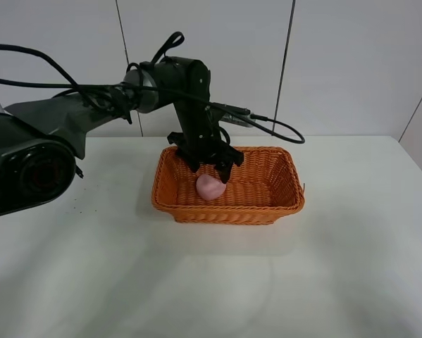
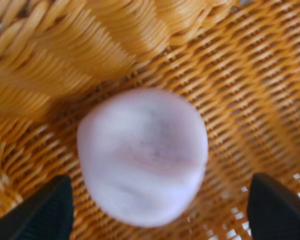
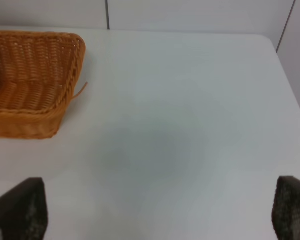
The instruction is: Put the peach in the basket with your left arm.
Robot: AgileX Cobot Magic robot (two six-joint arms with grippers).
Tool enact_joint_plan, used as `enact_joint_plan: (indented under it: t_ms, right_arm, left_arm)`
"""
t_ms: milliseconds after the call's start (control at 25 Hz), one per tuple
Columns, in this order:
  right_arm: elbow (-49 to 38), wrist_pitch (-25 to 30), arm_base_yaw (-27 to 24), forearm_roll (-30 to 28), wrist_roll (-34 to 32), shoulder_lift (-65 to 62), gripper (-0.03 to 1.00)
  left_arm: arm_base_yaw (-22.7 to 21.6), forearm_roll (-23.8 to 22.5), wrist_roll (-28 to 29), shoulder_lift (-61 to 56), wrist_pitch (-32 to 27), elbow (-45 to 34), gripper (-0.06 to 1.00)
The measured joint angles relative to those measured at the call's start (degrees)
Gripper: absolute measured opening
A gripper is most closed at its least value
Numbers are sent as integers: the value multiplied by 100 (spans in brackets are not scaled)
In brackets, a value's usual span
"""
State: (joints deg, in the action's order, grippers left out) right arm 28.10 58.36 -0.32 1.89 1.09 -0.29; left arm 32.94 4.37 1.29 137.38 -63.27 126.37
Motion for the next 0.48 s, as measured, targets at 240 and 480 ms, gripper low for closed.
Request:
enact_joint_plan:
  t_ms: [240,480]
  right_arm:
    - [0,0,0,0,0,0,69]
    - [0,0,0,0,0,0,69]
  left_arm:
    - [-445,343,-55,-518,-357,232,77]
    - [-950,280,-198,-703,-362,240,77]
